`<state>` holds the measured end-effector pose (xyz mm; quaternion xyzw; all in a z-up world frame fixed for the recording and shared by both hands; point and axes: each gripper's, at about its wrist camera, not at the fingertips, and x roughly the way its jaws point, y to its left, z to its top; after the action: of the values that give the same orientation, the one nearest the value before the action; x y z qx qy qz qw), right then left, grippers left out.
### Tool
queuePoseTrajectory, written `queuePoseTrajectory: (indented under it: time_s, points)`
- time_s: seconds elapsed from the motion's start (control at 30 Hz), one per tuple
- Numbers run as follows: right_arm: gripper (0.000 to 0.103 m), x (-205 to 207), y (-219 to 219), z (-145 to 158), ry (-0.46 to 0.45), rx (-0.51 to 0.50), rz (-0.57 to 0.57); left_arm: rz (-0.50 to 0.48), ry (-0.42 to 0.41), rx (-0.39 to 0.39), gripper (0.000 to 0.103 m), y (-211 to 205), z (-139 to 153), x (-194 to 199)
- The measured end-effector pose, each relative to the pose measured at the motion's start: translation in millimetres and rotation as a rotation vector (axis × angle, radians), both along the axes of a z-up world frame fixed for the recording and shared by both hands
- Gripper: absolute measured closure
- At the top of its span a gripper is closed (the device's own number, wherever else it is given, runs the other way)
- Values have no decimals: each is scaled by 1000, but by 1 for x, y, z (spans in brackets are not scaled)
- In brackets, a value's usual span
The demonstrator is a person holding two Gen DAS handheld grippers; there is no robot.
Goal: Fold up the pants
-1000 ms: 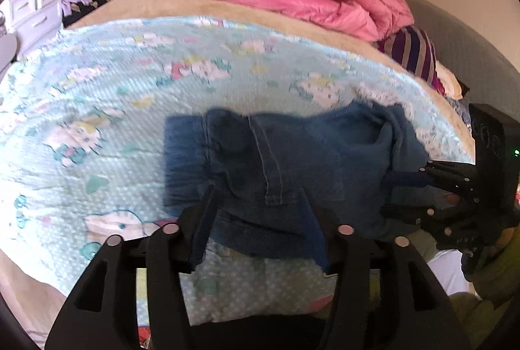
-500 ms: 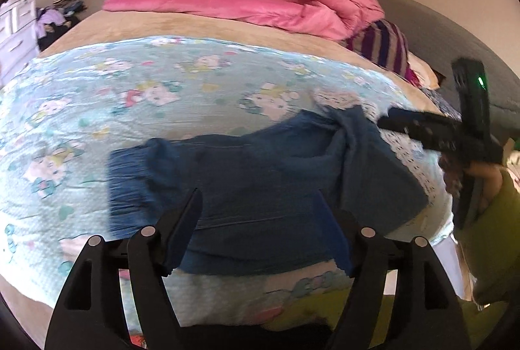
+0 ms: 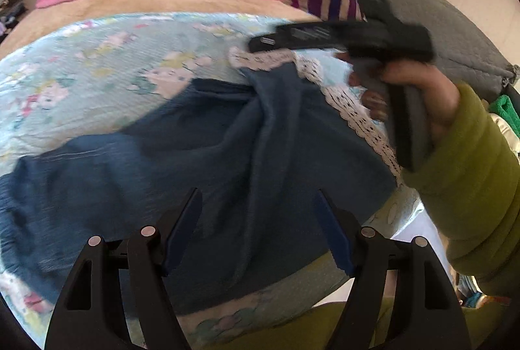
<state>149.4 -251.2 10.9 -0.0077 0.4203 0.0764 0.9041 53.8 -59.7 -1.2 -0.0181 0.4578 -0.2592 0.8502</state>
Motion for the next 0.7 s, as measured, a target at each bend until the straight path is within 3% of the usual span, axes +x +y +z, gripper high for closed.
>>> queuePoseTrajectory:
  time_s: [0.17,0.23,0.27,0.3,0.33,0.37,0.5,0.7]
  points:
    - [28,39,14,-21,54,-79,-12,-10,18,18,33,-19,-15,19]
    - [28,52,14,-32,81,-112,-33,-11,38,14,39,-19,-21,23]
    - [28,56,14,-36,88,-123,-37,-17,45,11,52,-21,-23,25]
    - [31,62,12,-43,102,-133,-44,-29,55,12,64,-24,-27,27]
    - [37,65,10,-46,113,-133,-52,-36,63,18,68,-27,-30,28]
    - [51,69,4,-52,132,-117,-62,-46,75,22,72,-29,-34,28]
    - [89,64,-16,-49,99,-36,-70,-65,78,34,77,-31,-40,26]
    - [95,24,-53,-15,10,99,-114,-50,77,0,73,-22,-39,28]
